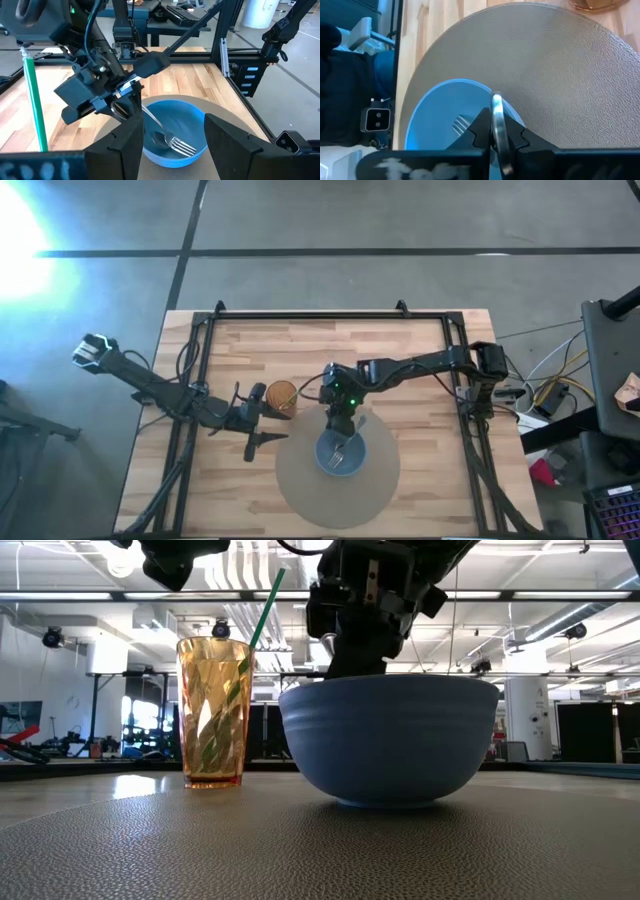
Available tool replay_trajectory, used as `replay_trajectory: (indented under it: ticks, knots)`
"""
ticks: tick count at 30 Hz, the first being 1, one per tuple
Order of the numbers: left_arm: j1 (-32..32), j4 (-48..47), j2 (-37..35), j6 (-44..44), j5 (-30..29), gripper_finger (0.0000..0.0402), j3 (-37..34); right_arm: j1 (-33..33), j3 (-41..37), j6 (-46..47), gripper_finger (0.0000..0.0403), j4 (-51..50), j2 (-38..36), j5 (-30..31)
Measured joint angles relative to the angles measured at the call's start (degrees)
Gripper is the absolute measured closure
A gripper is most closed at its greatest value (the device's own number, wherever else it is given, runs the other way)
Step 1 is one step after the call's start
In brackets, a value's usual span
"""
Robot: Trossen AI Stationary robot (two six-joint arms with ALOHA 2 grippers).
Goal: Pick & Place Utensil
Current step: Put the silver spoon into the blue bowl
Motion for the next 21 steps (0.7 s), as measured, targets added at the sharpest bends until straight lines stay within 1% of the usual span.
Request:
replay_trajectory:
  ticks: [3, 7, 14, 21]
  knots:
    - [0.0, 0.0, 0.0, 0.0, 0.0, 0.0202, 0.0, 0.0, -0.1, 0.0, 0.0394, 0.2, 0.0, 0.4]
    - [0.0, 0.0, 0.0, -0.1, 0.0, 0.0202, 0.0, 0.0, -0.3, -0.2, 0.0394, 0.4, 0.1, 4.6]
    - [0.0, 0.0, 0.0, -0.1, 0.0, 0.0202, 0.0, -0.1, -0.5, -1.3, 0.0394, 0.5, 0.1, 4.9]
    - [0.0, 0.0, 0.0, -0.1, 0.0, 0.0202, 0.0, 0.0, -0.6, -4.5, 0.0394, 0.5, 0.1, 5.7]
